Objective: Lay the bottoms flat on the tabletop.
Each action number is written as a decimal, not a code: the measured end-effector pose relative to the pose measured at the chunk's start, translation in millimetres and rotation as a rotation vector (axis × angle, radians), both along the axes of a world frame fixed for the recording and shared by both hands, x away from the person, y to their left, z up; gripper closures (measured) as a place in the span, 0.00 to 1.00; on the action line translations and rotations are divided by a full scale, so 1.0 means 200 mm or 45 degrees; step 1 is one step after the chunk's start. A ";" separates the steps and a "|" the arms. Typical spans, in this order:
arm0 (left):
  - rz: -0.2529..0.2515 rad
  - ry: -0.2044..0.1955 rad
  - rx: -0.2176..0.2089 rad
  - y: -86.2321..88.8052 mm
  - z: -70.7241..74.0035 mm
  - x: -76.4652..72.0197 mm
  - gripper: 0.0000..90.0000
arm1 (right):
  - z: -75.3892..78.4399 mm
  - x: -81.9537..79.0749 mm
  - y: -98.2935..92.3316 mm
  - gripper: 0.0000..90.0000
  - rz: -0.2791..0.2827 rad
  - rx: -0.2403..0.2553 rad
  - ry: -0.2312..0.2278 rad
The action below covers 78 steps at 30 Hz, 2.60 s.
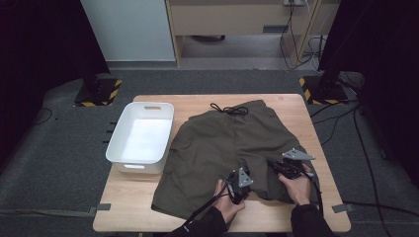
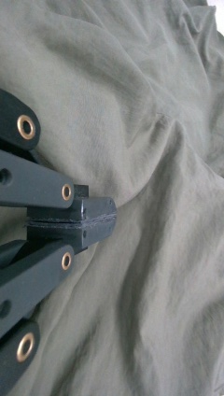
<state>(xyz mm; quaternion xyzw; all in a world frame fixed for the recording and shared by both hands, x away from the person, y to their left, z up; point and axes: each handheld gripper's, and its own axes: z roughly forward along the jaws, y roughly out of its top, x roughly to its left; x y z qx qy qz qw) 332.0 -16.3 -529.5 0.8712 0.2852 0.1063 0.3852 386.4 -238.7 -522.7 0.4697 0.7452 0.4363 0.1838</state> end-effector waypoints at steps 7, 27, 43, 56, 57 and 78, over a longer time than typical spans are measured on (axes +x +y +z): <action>-0.053 -0.005 -0.024 0.06 0.07 -0.08 1.00 | 0.01 0.02 -0.01 1.00 -0.045 0.016 -0.024; -0.197 0.107 -0.219 0.20 0.23 -0.32 0.85 | 0.08 -0.03 -0.02 0.57 0.008 -0.003 -0.022; 0.082 -0.077 0.016 0.02 0.12 0.12 0.51 | -0.04 -0.23 -0.20 0.28 0.000 -0.199 0.111; 0.032 -0.012 0.016 0.07 0.09 0.06 0.48 | -0.05 -0.38 -0.33 0.17 0.029 -0.265 0.148; 0.039 -0.024 -0.003 0.11 0.13 0.06 0.48 | -0.05 -0.38 -0.33 0.17 0.041 -0.275 0.157; 0.341 0.009 0.049 0.84 0.07 0.05 0.39 | 0.15 -0.12 -0.02 0.09 0.005 -0.094 -0.060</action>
